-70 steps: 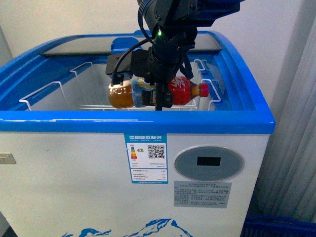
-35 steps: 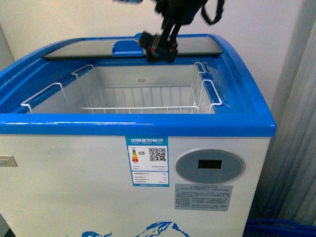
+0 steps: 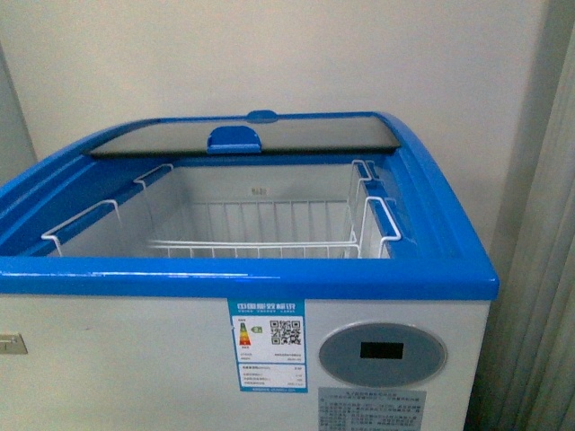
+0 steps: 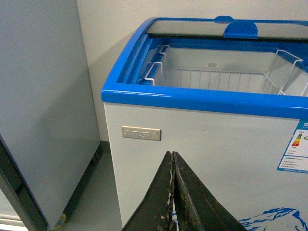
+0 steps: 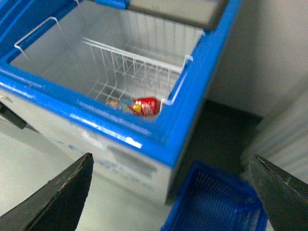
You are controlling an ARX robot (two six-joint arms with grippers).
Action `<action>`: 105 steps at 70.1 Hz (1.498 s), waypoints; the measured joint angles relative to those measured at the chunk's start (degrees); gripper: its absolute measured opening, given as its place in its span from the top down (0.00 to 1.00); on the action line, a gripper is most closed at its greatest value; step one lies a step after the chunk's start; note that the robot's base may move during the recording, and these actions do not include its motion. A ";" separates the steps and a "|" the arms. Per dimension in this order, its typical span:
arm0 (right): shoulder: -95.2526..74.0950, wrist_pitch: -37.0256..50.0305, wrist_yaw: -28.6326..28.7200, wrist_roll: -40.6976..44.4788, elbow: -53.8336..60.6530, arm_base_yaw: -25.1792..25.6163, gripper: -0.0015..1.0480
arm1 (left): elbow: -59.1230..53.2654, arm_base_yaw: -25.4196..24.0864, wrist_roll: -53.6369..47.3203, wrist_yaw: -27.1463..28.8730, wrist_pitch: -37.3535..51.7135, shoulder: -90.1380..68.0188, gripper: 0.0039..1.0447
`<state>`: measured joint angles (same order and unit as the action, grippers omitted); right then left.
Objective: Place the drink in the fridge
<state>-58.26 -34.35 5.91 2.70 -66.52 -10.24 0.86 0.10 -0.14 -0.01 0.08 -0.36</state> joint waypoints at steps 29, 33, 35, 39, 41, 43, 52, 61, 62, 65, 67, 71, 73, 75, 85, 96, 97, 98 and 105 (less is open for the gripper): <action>42.01 26.80 -5.86 -2.69 42.73 9.84 0.67 | 0.00 0.00 0.00 -0.02 -0.04 0.02 0.98; 42.82 27.56 -5.88 -2.71 45.38 9.86 0.75 | 0.00 0.00 0.00 0.04 -0.04 0.04 0.98; 43.43 28.04 -5.92 -2.71 46.64 9.99 0.80 | 0.00 0.00 0.00 0.02 -0.04 0.04 0.98; 44.68 28.98 -5.95 -2.71 48.72 10.05 0.90 | 0.00 0.00 0.00 0.00 -0.04 0.04 0.98; 45.55 29.35 -5.92 -2.71 49.66 10.05 0.95 | 0.00 0.00 0.00 0.00 -0.04 0.04 0.98; 46.31 29.73 -6.03 -2.60 50.47 10.08 0.97 | 0.00 0.00 0.00 0.02 -0.04 0.04 0.98; 48.57 31.23 -5.86 -2.71 53.99 10.12 0.97 | 0.00 0.00 0.00 0.02 -0.04 0.04 0.98; 50.21 32.11 -5.90 -2.71 56.87 10.12 0.97 | 0.00 0.00 0.00 0.00 -0.04 0.04 0.98; 50.31 32.15 -5.90 -2.71 57.05 10.12 0.97 | 0.00 0.00 0.00 0.00 -0.04 0.04 0.98; 50.86 32.44 -5.90 -2.71 57.83 10.12 0.97 | 0.00 0.00 0.00 0.02 -0.04 0.04 0.98; 51.04 32.48 -5.88 -2.71 58.12 10.12 0.97 | 0.00 0.00 0.00 0.02 -0.04 0.04 0.98; 51.76 32.81 -5.86 -2.71 58.84 10.12 0.97 | 0.00 0.00 0.00 0.02 -0.04 0.04 0.98; 52.04 32.87 -5.88 -2.71 59.14 10.12 0.97 | 0.00 0.00 0.00 0.02 -0.04 0.04 0.98; 52.33 33.03 -5.90 -2.71 59.56 10.12 0.97 | 0.00 0.00 0.00 0.00 -0.04 0.04 0.98; 53.40 33.33 -5.88 -2.71 61.22 10.12 0.97 | 0.00 0.00 0.00 0.00 -0.04 0.04 0.98; 54.42 33.66 -5.88 -2.71 62.36 10.12 0.97 | 0.00 0.00 0.00 0.00 -0.04 0.04 0.98; 54.49 33.66 -5.88 -2.71 62.45 10.12 0.97 | 0.00 0.00 0.00 0.02 -0.04 0.04 0.98; 54.58 33.66 -5.88 -2.71 62.55 10.12 0.97 | 0.00 0.00 0.00 0.00 -0.04 0.04 0.98; 55.08 33.88 -5.88 -2.71 63.12 10.12 0.97 | 0.00 0.00 0.00 0.02 -0.04 0.04 0.98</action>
<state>-3.18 -0.47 0.03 -0.01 -3.40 -0.12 0.86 0.10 -0.14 0.01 0.03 -0.32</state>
